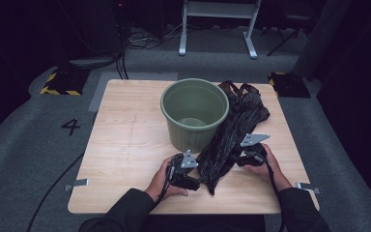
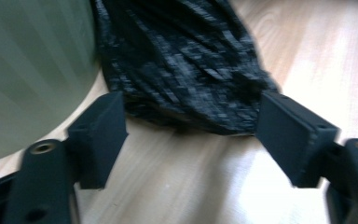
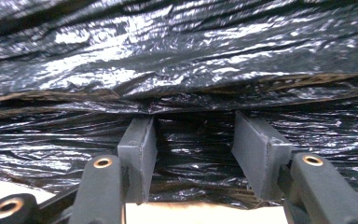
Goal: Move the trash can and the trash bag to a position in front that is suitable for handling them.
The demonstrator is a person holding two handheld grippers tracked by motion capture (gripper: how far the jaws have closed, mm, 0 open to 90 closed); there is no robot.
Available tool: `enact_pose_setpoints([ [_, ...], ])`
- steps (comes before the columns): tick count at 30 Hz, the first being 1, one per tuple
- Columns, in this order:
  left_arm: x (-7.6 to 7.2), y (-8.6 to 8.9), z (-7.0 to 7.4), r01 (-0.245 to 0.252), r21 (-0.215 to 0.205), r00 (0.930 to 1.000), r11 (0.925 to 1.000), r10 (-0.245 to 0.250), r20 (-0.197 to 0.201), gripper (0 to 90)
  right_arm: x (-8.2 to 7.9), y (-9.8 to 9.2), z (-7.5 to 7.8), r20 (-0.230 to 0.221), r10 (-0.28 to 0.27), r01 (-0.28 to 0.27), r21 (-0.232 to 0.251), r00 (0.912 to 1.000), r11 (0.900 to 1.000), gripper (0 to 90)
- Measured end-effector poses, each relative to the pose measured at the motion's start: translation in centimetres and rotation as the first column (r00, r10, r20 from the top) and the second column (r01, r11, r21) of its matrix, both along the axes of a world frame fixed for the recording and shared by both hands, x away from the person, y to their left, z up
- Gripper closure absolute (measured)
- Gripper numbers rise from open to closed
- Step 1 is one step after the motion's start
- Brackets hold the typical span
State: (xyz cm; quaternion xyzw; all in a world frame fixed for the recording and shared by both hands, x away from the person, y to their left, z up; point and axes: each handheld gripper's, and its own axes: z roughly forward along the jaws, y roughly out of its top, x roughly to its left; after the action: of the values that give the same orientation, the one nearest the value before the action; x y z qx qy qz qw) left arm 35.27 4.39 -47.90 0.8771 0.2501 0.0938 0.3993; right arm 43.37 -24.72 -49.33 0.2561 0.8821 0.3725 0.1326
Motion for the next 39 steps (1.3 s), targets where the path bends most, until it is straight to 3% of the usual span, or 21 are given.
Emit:
enact_pose_setpoints([
  [1, 0.0, -0.1, -0.1, -0.007, 0.016, 0.9998, 0.9998, 0.007, 0.017, 35.2, 0.0, 0.0, -0.1, -0.001, 0.003, -0.003, -0.001, 1.0, 1.0, 49.9],
  [2, 0.3, -0.1, -0.2, -0.004, 0.024, 0.9994, 0.9997, 0.003, 0.035, 43.4, -0.1, -0.1, -0.2, -0.002, 0.007, -0.007, 0.001, 1.0, 1.0, 51.1],
  [7, 0.9, -0.1, -0.5, -0.002, 0.051, 0.9988, 0.9987, 0.0, 0.05, 60.1, -0.1, -0.2, -0.2, -0.006, 0.017, -0.017, 0.014, 0.9998, 1.0, 56.5],
  [10, 1.3, 0.0, -0.7, -0.003, 0.073, 0.998, 0.9973, -0.002, 0.062, 70.0, -0.5, -0.1, -0.3, -0.005, 0.052, -0.051, 0.026, 0.9987, 0.998, 69.1],
  [19, 2.1, 1.6, -0.3, -0.042, 0.094, 0.9954, 0.9947, 0.034, 0.09, 72.1, -1.4, 0.8, -0.4, -0.028, 0.123, -0.121, 0.038, 0.9921, 0.992, 70.4],
  [20, 2.4, 2.3, -0.3, -0.065, 0.105, 0.9937, 0.9924, 0.054, 0.098, 72.2, -1.8, 1.2, -0.3, -0.029, 0.14, -0.139, 0.033, 0.9898, 0.99, 68.7],
  [22, 2.6, 2.7, -0.3, -0.078, 0.095, 0.9934, 0.9924, 0.069, 0.092, 70.3, -2.3, 1.7, -0.2, -0.028, 0.153, -0.152, 0.034, 0.9879, 0.988, 69.9],
  [23, 2.9, 3.6, 0.0, -0.105, 0.063, 0.9918, 0.9925, 0.1, 0.079, 68.3, -2.5, 1.9, -0.2, -0.033, 0.155, -0.154, 0.041, 0.9874, 0.987, 70.8],
  [25, 2.9, 4.6, 0.6, -0.108, 0.007, 0.9924, 0.9941, 0.107, 0.061, 57.3, -2.9, 2.3, -0.3, -0.034, 0.15, -0.149, 0.046, 0.9881, 0.988, 72.4],
  [26, 2.9, 4.6, 0.6, -0.108, 0.007, 0.9924, 0.9941, 0.107, 0.061, 51.3, -2.9, 2.3, -0.3, -0.034, 0.15, -0.149, 0.046, 0.9881, 0.988, 72.4],
  [27, 2.7, 4.9, 1.0, -0.1, -0.017, 0.9926, 0.9948, 0.101, 0.068, 51.3, -3.1, 2.5, -0.4, -0.039, 0.154, -0.152, 0.048, 0.9873, 0.987, 72.6],
  [30, 1.6, 5.4, 2.0, -0.067, -0.085, 0.996, 0.9941, 0.071, 0.055, 32.4, -3.4, 2.9, -0.2, -0.02, 0.144, -0.143, 0.028, 0.9894, 0.989, 74.3],
  [32, 0.5, 5.0, 2.5, -0.068, -0.098, 0.9947, 0.9928, 0.075, 0.07, 24.4, -3.4, 3.0, -0.2, -0.021, 0.132, -0.131, 0.028, 0.991, 0.991, 75.0],
  [33, -0.4, 4.2, 2.7, -0.039, -0.119, 0.9974, 0.9921, 0.046, 0.054, 19.9, -3.3, 3.0, -0.3, -0.026, 0.123, -0.122, 0.034, 0.9921, 0.992, 75.0],
  [36, -1.2, 2.9, 2.4, -0.049, -0.082, 0.9971, 0.9955, 0.053, 0.055, 20.4, -3.3, 3.0, -0.4, -0.027, 0.117, -0.116, 0.039, 0.9928, 0.993, 74.9],
  [39, -1.9, 1.1, 1.4, -0.016, 0.004, 0.9985, 0.9999, 0.015, 0.053, 18.9, -3.3, 3.1, -0.3, -0.025, 0.116, -0.115, 0.043, 0.9929, 0.992, 71.0],
])
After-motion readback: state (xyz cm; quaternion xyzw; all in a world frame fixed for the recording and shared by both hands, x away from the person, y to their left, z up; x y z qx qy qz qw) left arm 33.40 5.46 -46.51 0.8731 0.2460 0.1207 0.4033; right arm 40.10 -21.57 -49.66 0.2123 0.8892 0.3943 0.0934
